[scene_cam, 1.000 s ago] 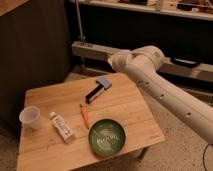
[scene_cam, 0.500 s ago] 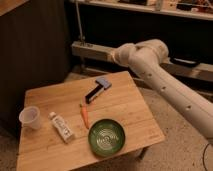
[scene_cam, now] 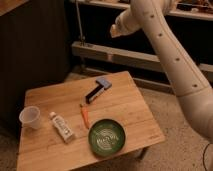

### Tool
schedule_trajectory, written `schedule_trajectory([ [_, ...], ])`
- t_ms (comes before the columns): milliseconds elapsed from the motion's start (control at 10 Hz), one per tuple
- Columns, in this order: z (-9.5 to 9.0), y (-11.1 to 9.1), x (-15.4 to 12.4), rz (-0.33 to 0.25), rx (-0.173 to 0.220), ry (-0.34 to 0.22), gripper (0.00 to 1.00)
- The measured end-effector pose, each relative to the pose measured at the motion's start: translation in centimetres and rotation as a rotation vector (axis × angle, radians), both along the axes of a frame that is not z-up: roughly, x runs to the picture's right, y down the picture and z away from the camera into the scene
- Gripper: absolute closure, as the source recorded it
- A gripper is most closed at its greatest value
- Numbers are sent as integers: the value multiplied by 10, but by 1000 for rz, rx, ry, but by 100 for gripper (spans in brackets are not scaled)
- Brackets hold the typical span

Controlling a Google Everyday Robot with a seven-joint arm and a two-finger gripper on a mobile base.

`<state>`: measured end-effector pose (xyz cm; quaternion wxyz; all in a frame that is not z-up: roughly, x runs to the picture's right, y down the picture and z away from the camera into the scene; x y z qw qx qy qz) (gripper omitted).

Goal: Place the eraser in the ceramic cup

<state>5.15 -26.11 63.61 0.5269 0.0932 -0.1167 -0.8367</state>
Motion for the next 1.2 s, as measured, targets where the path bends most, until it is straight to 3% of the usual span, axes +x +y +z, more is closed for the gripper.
schedule_trajectory([
  [100,-7,0,0,-38,-41,26,79],
  [300,-20,1,-1,-79,-86,46,79],
  [600,-11,8,3,-63,-125,42,79],
  [1200,-11,13,-2,-53,-147,31,79],
])
